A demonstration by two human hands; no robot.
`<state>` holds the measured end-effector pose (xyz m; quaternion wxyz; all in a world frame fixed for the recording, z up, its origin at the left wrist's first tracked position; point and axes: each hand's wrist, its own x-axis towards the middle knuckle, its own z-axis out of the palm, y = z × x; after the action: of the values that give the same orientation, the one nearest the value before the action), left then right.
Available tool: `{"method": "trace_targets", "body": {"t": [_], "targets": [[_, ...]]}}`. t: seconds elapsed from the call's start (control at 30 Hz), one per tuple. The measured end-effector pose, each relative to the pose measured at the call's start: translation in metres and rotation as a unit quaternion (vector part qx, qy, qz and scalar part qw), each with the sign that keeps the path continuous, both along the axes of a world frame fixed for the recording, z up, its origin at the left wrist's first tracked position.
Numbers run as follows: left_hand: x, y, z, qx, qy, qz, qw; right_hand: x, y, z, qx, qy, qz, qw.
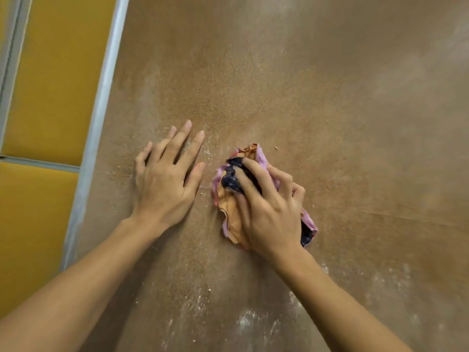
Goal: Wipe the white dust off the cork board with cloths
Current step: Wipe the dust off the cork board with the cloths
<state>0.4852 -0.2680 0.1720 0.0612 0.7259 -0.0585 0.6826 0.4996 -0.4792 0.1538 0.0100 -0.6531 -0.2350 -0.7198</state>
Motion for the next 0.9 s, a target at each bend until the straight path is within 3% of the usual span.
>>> {"method": "trace_targets", "body": {"t": [0.07, 0.2, 0.4, 0.6, 0.67, 0.8, 0.9], "targets": [[-0.005, 0.014, 0.002, 0.044, 0.001, 0.013, 0.999, -0.001, -0.006, 0.022, 0.03, 0.01, -0.001, 1.0], [-0.007, 0.03, 0.003, 0.097, 0.027, 0.036, 0.994, -0.004, 0.042, 0.062, 0.234, 0.065, 0.009, 0.97], [-0.01, 0.023, 0.003, 0.077, 0.019, 0.001, 0.997, -0.015, 0.046, -0.012, 0.068, 0.025, -0.013, 0.997], [-0.02, 0.027, 0.008, 0.096, 0.047, -0.031, 0.994, -0.014, -0.001, 0.053, 0.244, 0.094, -0.028, 0.965], [-0.02, 0.025, 0.01, 0.081, 0.06, -0.06, 0.993, -0.016, 0.018, 0.043, 0.193, 0.089, -0.03, 0.977], [-0.024, 0.03, 0.01, 0.065, 0.028, -0.118, 0.991, -0.021, 0.034, -0.009, -0.018, 0.05, -0.043, 0.998], [-0.03, 0.046, 0.005, 0.05, 0.001, -0.132, 0.99, -0.02, 0.034, 0.03, 0.054, 0.055, -0.025, 0.997]]}}
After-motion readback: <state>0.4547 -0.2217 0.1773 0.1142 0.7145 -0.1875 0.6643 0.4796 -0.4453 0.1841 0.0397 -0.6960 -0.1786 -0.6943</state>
